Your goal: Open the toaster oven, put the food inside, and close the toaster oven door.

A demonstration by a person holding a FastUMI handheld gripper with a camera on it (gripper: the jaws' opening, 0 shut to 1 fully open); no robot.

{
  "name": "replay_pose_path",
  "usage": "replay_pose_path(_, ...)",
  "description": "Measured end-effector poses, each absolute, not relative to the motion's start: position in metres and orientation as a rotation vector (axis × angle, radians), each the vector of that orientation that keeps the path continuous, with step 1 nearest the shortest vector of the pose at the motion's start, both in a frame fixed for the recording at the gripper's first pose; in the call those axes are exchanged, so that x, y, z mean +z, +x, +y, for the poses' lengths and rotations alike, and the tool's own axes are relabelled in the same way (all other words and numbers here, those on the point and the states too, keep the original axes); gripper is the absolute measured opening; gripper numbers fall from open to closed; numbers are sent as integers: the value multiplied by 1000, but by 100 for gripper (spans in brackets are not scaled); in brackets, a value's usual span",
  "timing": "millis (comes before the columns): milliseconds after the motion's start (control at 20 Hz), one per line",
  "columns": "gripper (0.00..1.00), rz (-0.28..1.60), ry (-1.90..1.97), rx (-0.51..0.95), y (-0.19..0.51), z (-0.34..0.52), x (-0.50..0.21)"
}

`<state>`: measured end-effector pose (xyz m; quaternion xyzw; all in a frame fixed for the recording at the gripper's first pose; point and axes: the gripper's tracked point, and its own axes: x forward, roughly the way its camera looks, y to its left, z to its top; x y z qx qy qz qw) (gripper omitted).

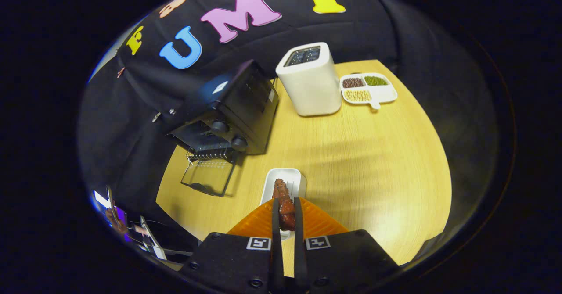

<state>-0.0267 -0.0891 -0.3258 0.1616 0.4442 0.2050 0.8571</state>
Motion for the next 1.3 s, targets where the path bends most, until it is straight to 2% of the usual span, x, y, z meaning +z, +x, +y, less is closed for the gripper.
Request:
replay_pose_path(250, 14, 788, 347, 473, -39, -21, -249)
replay_pose_path(450, 14, 749, 356, 528, -58, 54, -226)
replay_pose_path(800, 14, 781, 355, 516, -65, 135, -254)
replay_pose_path(1300, 14, 723, 462, 363, 8, 181, -291)
